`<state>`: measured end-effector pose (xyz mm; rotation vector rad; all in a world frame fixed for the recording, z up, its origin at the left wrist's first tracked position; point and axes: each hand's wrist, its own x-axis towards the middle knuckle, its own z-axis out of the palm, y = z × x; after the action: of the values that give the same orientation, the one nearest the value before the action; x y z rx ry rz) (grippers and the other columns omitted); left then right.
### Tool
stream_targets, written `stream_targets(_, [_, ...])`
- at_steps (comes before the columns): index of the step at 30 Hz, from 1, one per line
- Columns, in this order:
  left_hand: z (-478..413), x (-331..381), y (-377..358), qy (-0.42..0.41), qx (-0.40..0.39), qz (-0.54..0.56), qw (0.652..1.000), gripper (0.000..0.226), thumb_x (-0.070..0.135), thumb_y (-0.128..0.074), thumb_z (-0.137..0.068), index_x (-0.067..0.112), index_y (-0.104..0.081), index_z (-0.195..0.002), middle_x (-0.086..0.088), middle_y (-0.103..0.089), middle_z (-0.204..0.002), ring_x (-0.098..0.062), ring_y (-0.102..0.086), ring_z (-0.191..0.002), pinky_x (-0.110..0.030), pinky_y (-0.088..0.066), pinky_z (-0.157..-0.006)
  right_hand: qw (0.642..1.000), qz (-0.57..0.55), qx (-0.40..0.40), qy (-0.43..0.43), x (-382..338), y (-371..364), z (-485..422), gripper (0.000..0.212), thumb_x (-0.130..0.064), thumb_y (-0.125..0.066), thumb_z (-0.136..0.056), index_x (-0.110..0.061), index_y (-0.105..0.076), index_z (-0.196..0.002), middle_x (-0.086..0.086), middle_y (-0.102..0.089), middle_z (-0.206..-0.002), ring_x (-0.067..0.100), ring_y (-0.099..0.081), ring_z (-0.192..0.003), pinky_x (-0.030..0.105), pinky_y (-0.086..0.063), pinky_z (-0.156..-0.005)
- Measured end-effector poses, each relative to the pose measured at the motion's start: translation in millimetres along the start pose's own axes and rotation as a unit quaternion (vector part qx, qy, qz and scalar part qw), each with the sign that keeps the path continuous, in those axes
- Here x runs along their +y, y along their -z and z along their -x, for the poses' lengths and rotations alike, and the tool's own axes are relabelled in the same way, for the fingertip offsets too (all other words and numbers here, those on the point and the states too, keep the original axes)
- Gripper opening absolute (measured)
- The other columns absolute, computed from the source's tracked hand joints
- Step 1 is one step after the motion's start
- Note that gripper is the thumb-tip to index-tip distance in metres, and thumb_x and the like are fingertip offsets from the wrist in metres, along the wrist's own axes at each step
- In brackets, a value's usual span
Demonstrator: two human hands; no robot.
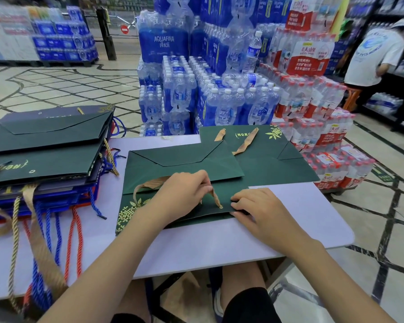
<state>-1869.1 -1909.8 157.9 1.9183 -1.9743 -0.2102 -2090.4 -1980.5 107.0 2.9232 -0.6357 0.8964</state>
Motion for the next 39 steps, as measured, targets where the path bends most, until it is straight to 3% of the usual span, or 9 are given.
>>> stream_targets(3, [-11,-11,26,-0.027,-0.022,0.014,0.999,0.011,0.035,-0.065,-0.090,0.025,-0.063,-0.093,0.020,-0.053,-0.074,-0.003,-0.047,-0.077,-0.026,-0.037,-0.075,0.998,-0.032,-0.034,-0.044,-3,3,1,0.028,-0.046,-0.058,-0.091,-0.019,-0.065,-0.089,-0.010,-0.065,-0.099,0.012,-0.060,-0.094,0.033,-0.046,-0.085])
stream_targets(8, [-31,-30,49,-0.003,-0.002,0.176,0.984,0.012,0.013,-0.076,-0.081,0.017,-0.068,-0.090,0.004,-0.068,-0.085,-0.003,-0.060,-0.077,-0.017,-0.048,-0.074,0.991,-0.021,-0.010,-0.131,-19,-1,-21,0.054,-0.069,-0.051,-0.084,-0.021,-0.047,-0.062,-0.011,-0.044,-0.064,0.013,-0.043,-0.066,0.030,-0.034,-0.069])
stream_targets(13, [-29,-40,33,-0.033,0.035,0.112,0.993,0.016,0.017,-0.063,-0.092,0.019,-0.067,-0.107,0.010,-0.056,-0.111,0.006,-0.049,-0.103,-0.016,-0.036,-0.095,0.981,0.050,-0.024,-0.188,-29,-15,-46,0.053,-0.042,-0.062,-0.088,-0.028,-0.024,-0.053,-0.012,-0.030,-0.056,0.016,-0.037,-0.061,0.035,-0.035,-0.068])
stream_targets(15, [-14,-44,30,0.001,0.059,0.078,0.995,0.023,0.024,-0.056,-0.096,0.022,-0.062,-0.118,0.005,-0.048,-0.131,-0.004,-0.042,-0.124,-0.021,-0.028,-0.108,0.975,0.040,-0.032,-0.214,-27,-17,-48,0.057,-0.034,-0.067,-0.087,-0.029,-0.022,-0.054,-0.012,-0.031,-0.058,0.017,-0.038,-0.062,0.035,-0.032,-0.068])
stream_targets(18, [20,-52,20,0.076,0.076,0.015,0.994,0.040,0.051,-0.050,-0.093,0.027,-0.056,-0.125,0.005,-0.049,-0.133,-0.014,-0.042,-0.127,-0.035,-0.034,-0.108,0.967,0.051,-0.029,-0.246,-31,-16,-48,0.056,-0.035,-0.072,-0.084,-0.030,-0.024,-0.054,-0.012,-0.035,-0.060,0.018,-0.039,-0.062,0.034,-0.031,-0.064])
stream_targets(21, [54,-60,-3,0.189,0.037,-0.079,0.978,0.073,0.078,-0.029,-0.079,0.029,-0.048,-0.130,0.004,-0.045,-0.135,-0.021,-0.035,-0.133,-0.043,-0.033,-0.107,0.948,0.118,0.007,-0.296,-41,-13,-46,0.036,-0.050,-0.066,-0.084,-0.022,-0.050,-0.068,-0.003,-0.051,-0.073,0.024,-0.049,-0.071,0.035,-0.038,-0.062])
stream_targets(24, [69,-64,-18,0.262,0.086,-0.075,0.958,0.084,0.079,-0.028,-0.077,0.020,-0.047,-0.133,-0.013,-0.040,-0.141,-0.032,-0.028,-0.137,-0.048,-0.029,-0.110,0.893,0.169,-0.092,-0.407,-50,-4,-46,0.051,-0.067,-0.040,-0.090,-0.019,-0.050,-0.103,0.002,-0.055,-0.103,0.026,-0.051,-0.098,0.036,-0.039,-0.074])
stream_targets(31, [77,-61,-13,0.287,0.182,0.028,0.940,0.071,0.060,-0.057,-0.083,0.016,-0.046,-0.138,-0.016,-0.031,-0.151,-0.031,-0.028,-0.140,-0.043,-0.031,-0.111,0.829,-0.110,-0.095,-0.540,-43,12,-65,0.057,-0.062,-0.059,-0.085,-0.013,-0.043,-0.111,0.006,-0.056,-0.109,0.029,-0.051,-0.100,0.035,-0.041,-0.077])
stream_targets(39, [76,-59,-2,0.281,0.282,0.127,0.908,0.052,0.040,-0.069,-0.084,0.016,-0.056,-0.128,-0.012,-0.042,-0.142,-0.024,-0.033,-0.137,-0.039,-0.034,-0.108,0.809,-0.276,0.036,-0.518,-32,20,-70,0.042,-0.050,-0.076,-0.075,-0.017,-0.059,-0.095,-0.004,-0.067,-0.093,0.021,-0.062,-0.091,0.041,-0.053,-0.080])
